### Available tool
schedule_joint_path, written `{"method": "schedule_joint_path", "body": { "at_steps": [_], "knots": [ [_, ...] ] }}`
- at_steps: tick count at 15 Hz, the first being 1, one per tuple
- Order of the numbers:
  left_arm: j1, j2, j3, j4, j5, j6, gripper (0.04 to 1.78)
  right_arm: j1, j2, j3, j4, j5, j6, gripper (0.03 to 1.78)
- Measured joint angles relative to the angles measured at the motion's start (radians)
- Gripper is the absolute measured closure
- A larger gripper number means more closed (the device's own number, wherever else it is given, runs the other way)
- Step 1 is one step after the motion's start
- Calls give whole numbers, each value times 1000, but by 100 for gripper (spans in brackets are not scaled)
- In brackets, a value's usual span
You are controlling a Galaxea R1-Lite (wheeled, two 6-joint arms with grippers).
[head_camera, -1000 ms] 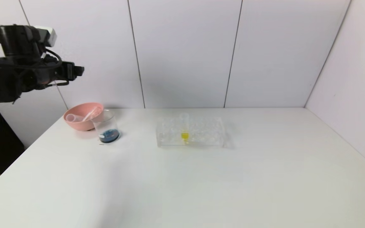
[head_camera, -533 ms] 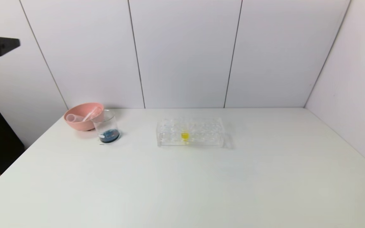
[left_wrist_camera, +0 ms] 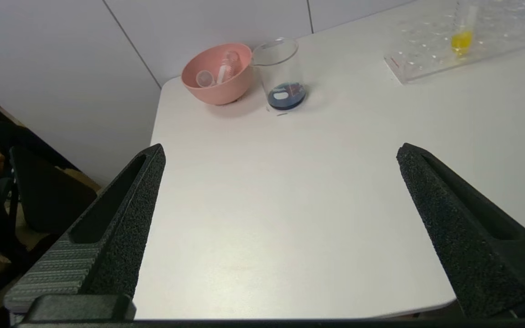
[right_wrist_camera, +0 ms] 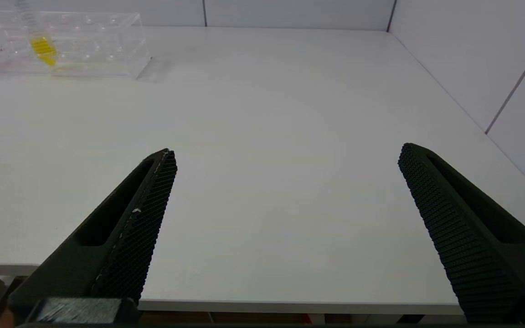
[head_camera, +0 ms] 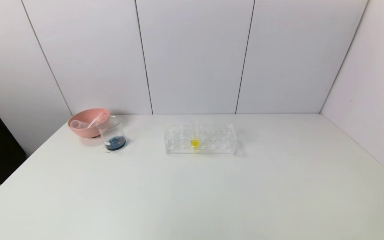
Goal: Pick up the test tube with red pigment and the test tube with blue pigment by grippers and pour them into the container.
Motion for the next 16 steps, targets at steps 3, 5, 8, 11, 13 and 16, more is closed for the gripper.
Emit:
{"method": "schedule_joint_path", "body": {
  "at_steps": [3, 5, 8, 11, 13, 16],
  "knots": [
    [9, -190, 280, -206, -89, 78, 4, 0, 0, 0, 0, -1, 0, 4],
    [8, -286, 414, -345, -111, 128, 4, 0, 0, 0, 0, 0, 0, 4],
    [3, -386, 603, -472, -121, 144, 4, 0, 0, 0, 0, 0, 0, 4],
    [0, -426, 659, -475, -104, 134, 4, 0, 0, 0, 0, 0, 0, 4],
    [0, -436, 665, -438, -39, 82, 4, 0, 0, 0, 0, -1, 0, 4],
    [0, -439, 667, -320, 58, -117, 4, 0, 0, 0, 0, 0, 0, 4]
  ]
}}
